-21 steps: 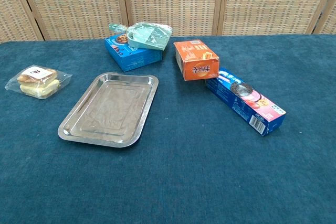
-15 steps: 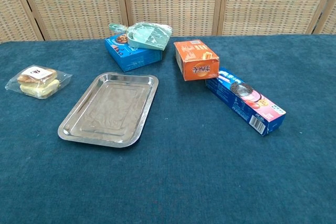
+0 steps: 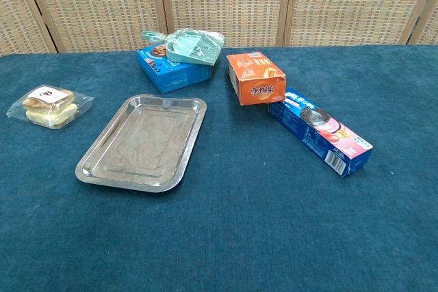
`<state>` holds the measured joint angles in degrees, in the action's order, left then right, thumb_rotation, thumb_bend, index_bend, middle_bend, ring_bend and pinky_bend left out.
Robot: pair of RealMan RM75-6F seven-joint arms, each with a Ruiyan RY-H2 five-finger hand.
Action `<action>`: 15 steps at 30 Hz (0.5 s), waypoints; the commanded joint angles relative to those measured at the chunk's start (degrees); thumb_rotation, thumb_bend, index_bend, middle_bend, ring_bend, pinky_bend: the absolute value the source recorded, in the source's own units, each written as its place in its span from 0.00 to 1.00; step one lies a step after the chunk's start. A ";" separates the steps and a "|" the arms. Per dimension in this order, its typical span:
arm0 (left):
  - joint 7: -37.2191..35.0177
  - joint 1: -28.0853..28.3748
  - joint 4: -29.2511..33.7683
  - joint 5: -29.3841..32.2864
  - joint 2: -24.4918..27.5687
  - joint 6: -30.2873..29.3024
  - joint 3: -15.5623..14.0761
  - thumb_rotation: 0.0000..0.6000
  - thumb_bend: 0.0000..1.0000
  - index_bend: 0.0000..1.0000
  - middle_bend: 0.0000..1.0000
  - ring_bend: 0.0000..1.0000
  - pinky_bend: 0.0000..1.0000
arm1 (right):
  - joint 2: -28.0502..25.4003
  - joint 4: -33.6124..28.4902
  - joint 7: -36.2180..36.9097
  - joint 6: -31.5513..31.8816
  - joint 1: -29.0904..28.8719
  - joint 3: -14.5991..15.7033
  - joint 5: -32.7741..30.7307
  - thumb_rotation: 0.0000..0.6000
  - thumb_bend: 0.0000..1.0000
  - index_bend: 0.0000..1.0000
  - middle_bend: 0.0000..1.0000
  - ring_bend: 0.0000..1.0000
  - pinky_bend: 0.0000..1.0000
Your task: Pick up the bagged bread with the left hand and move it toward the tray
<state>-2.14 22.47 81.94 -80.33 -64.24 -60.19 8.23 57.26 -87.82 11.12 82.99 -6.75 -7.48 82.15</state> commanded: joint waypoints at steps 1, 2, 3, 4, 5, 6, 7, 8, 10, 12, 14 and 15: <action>0.35 9.05 -11.91 4.67 -8.06 10.38 2.82 1.00 0.00 0.00 0.00 0.00 0.01 | 0.38 0.38 -0.77 -0.91 -0.40 -0.30 -0.95 1.00 0.00 0.00 0.00 0.00 0.00; 0.88 10.23 -13.92 5.64 -9.36 12.20 2.99 1.00 0.00 0.00 0.00 0.00 0.01 | 0.51 0.50 -1.08 -1.26 -0.55 -0.40 -1.34 1.00 0.00 0.00 0.00 0.00 0.00; 1.16 11.38 -15.75 6.72 -10.59 14.13 3.18 1.00 0.00 0.00 0.00 0.00 0.01 | 0.63 0.58 -1.39 -1.55 -0.67 -0.52 -1.71 1.00 0.00 0.00 0.00 0.00 0.00; 1.32 12.50 -17.50 7.81 -11.76 16.06 3.39 1.00 0.00 0.00 0.00 0.00 0.01 | 0.73 0.65 -1.66 -1.81 -0.78 -0.64 -2.08 1.00 0.00 0.00 0.00 0.00 0.00; 1.67 13.58 -19.31 8.66 -12.92 17.72 3.52 1.00 0.00 0.00 0.00 0.00 0.01 | 0.82 0.71 -1.89 -2.03 -0.89 -0.78 -2.43 1.00 0.00 0.00 0.00 0.00 0.00; 2.14 14.60 -21.24 9.31 -14.12 19.12 3.57 1.00 0.00 0.00 0.00 0.00 0.01 | 0.90 0.76 -2.08 -2.20 -0.97 -0.94 -2.78 1.00 0.00 0.00 0.00 0.00 0.00; 2.53 15.53 -23.16 9.92 -15.32 20.41 3.59 1.00 0.00 0.00 0.00 0.00 0.01 | 0.98 0.82 -2.28 -2.37 -1.06 -1.09 -3.14 1.00 0.00 0.00 0.00 0.00 0.00; 2.71 16.13 -24.39 10.35 -16.12 21.28 3.62 1.00 0.00 0.00 0.00 0.00 0.01 | 1.05 0.86 -2.42 -2.48 -1.12 -1.19 -3.38 1.00 0.00 0.00 0.00 0.00 0.00; 2.86 17.80 -27.91 11.52 -18.37 23.76 3.75 1.00 0.00 0.00 0.00 0.00 0.03 | 1.27 1.11 -2.83 -2.81 -1.30 -1.47 -4.01 1.00 0.00 0.00 0.00 0.00 0.00; 2.87 19.28 -31.23 12.44 -20.44 25.83 3.88 1.00 0.00 0.00 0.00 0.00 0.06 | 1.50 1.39 -3.13 -3.17 -1.45 -1.65 -4.57 1.00 0.00 0.00 0.00 0.00 0.00; 2.99 20.30 -34.08 12.91 -22.32 26.47 4.07 1.00 0.00 0.00 0.01 0.00 0.09 | 1.68 1.63 -3.46 -3.51 -1.56 -1.79 -5.09 1.00 0.00 0.00 0.00 0.00 0.00; 3.07 20.93 -35.86 13.39 -23.49 27.22 4.18 1.00 0.00 0.00 0.01 0.00 0.09 | 1.81 1.77 -3.66 -3.71 -1.65 -1.88 -5.38 1.00 0.00 0.00 0.00 0.00 0.00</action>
<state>0.50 41.39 49.35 -68.41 -85.00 -35.01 11.96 58.96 -86.17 7.60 79.41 -8.33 -9.28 76.92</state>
